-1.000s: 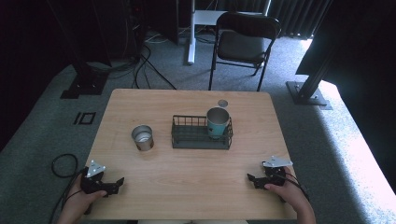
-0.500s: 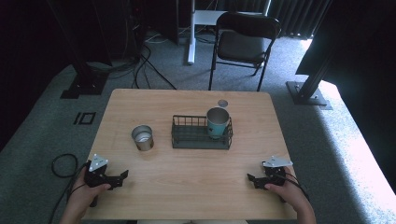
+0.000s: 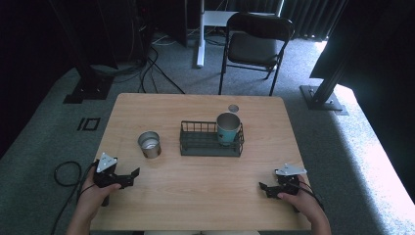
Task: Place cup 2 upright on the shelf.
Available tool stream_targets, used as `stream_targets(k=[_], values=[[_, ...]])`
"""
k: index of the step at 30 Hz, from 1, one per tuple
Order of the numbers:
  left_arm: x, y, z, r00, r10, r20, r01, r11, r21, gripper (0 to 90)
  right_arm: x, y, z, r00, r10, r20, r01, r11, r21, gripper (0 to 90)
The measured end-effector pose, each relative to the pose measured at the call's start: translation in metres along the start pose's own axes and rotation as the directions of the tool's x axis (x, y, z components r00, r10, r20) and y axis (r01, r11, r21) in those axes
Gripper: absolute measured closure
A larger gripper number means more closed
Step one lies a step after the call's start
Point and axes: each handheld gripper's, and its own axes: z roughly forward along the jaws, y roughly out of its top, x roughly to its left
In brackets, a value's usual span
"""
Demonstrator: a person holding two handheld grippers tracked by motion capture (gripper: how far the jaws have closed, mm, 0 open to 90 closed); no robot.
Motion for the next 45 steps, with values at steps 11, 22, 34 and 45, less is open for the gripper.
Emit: stream_targets(k=[11,22,34,45], values=[[-0.005,0.013,0.012,0.9997,0.023,0.014,-0.022,0.9994,-0.026,0.5,0.000,0.000,0.000,1.0000,0.000,0.000,0.000,1.000,0.000,10.8],[-0.006,0.026,0.023,0.9993,0.032,0.020,-0.031,0.9982,-0.052,0.5,0.000,0.000,0.000,1.0000,0.001,0.000,-0.001,1.000,0.001,10.8],[-0.008,0.041,0.036,0.9988,0.033,0.036,-0.030,0.9962,-0.082,0.5,0.000,0.000,0.000,1.0000,0.000,0.000,0.000,1.000,0.001,10.8],[-0.008,0.050,0.049,0.9997,0.022,0.014,-0.021,0.9953,-0.094,0.5,0.000,0.000,0.000,1.0000,0.000,0.000,0.000,1.000,0.001,10.8]])
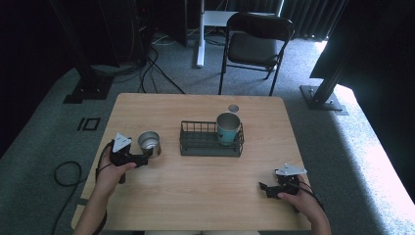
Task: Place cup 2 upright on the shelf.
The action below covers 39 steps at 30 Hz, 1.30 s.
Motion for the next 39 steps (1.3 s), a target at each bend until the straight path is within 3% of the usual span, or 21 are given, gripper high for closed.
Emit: stream_targets(k=[4,15,25,39], values=[[-0.003,0.002,0.005,1.0000,0.002,-0.006,-0.002,1.0000,0.000,0.5,0.000,0.000,0.000,1.0000,0.000,0.000,0.000,1.000,0.000,10.8],[-0.009,0.004,0.020,0.9979,-0.037,-0.053,0.035,0.9989,-0.029,0.5,0.000,0.000,0.000,1.0000,0.001,0.000,-0.001,1.000,0.000,10.8],[-0.015,0.004,0.031,0.9963,-0.054,-0.067,0.052,0.9981,-0.034,0.5,0.000,0.000,0.000,1.0000,0.000,0.000,0.000,1.000,0.000,10.8],[-0.019,0.004,0.046,0.9944,-0.050,-0.093,0.048,0.9984,-0.030,0.5,0.000,0.000,0.000,1.0000,0.000,0.000,0.000,1.000,-0.001,10.8]])
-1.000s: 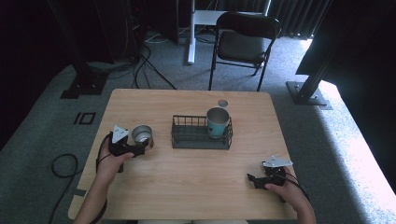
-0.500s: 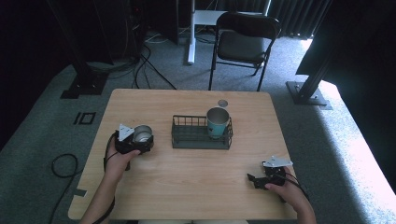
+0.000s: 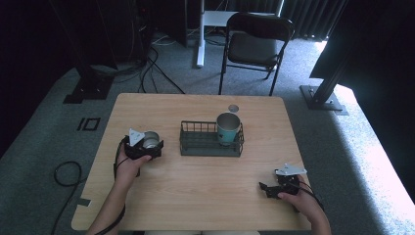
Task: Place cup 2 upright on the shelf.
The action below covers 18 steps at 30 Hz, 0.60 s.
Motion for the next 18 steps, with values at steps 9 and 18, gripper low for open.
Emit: stream_targets(k=[9,18], values=[[-0.0005,-0.0022,0.0070,0.9998,0.005,-0.017,-0.004,1.0000,0.002,1.3,0.0001,0.0000,0.0000,1.0000,0.000,0.000,0.000,1.000,0.000,10.8],[0.0005,-0.0037,0.0082,0.9992,0.007,-0.039,-0.007,0.9999,0.011,12.8,0.0000,0.0000,0.0000,1.0000,0.000,0.000,0.000,1.000,0.000,10.8]])
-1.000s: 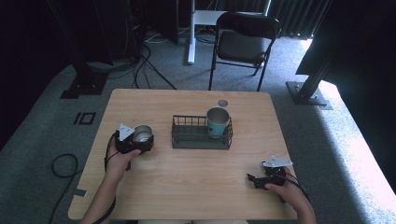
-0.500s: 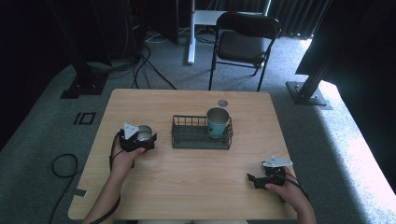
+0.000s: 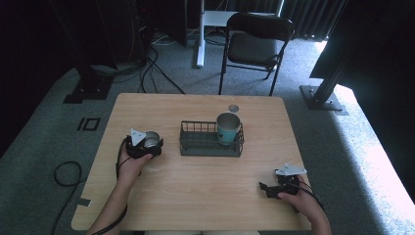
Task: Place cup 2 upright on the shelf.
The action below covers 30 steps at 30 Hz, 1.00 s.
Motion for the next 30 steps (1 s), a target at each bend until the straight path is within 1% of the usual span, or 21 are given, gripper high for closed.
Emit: stream_targets(k=[1,2,4,8,11,12,13,17,19,20,24,27,30], values=[[0.000,0.000,0.000,0.9999,0.010,0.000,-0.010,0.9999,-0.001,13.3,0.000,0.000,0.000,1.0000,0.000,0.000,0.000,1.000,0.000,10.8],[0.000,0.000,0.000,1.0000,0.006,-0.004,-0.006,1.0000,0.000,13.4,0.000,0.000,0.000,1.0000,0.000,0.000,0.000,1.000,0.000,10.8],[0.001,0.000,0.001,0.9999,0.015,0.004,-0.015,0.9999,-0.003,13.6,0.000,0.000,0.000,1.0000,0.000,0.000,0.000,1.000,0.000,10.8],[0.003,0.001,-0.001,1.0000,0.006,0.002,-0.006,1.0000,0.005,13.8,0.000,0.000,0.000,1.0000,0.000,0.000,0.000,1.000,0.000,10.8],[0.004,0.005,-0.004,1.0000,0.008,0.005,-0.008,1.0000,-0.001,13.9,0.000,0.000,0.000,1.0000,0.000,0.000,0.000,1.000,0.000,10.8],[0.005,0.006,-0.005,0.9998,0.015,0.008,-0.015,0.9999,-0.003,13.9,0.000,0.000,0.000,1.0000,0.000,0.000,0.000,1.000,0.000,10.8],[0.005,0.008,-0.007,0.9999,0.011,0.010,-0.011,0.9999,-0.007,13.9,0.000,0.000,0.000,1.0000,0.000,0.000,0.000,1.000,0.000,10.8],[0.005,0.017,-0.014,0.9995,0.029,0.016,-0.029,0.9996,-0.008,13.9,0.000,0.000,0.000,1.0000,0.000,0.000,0.000,1.000,0.000,10.8],[0.005,0.022,-0.018,0.9994,0.015,0.030,-0.015,0.9997,-0.021,13.9,0.000,0.000,0.000,1.0000,0.001,0.000,-0.001,1.000,0.001,10.8],[0.004,0.025,-0.019,0.9993,0.019,0.031,-0.018,0.9996,-0.020,13.9,0.000,0.000,0.000,1.0000,0.001,0.000,-0.001,1.000,0.001,10.8],[0.004,0.035,-0.027,0.9993,0.014,0.036,-0.013,0.9994,-0.033,13.9,0.000,0.000,0.000,1.0000,0.001,0.000,-0.001,1.000,0.001,10.8],[0.004,0.044,-0.032,0.9988,0.014,0.047,-0.012,0.9989,-0.044,13.9,0.000,0.000,0.000,1.0000,0.001,0.000,-0.001,1.000,0.001,10.8],[0.003,0.052,-0.038,0.9976,0.011,0.068,-0.007,0.9984,-0.055,13.9,0.000,0.000,0.000,1.0000,0.001,0.000,-0.001,1.000,0.001,10.8]])
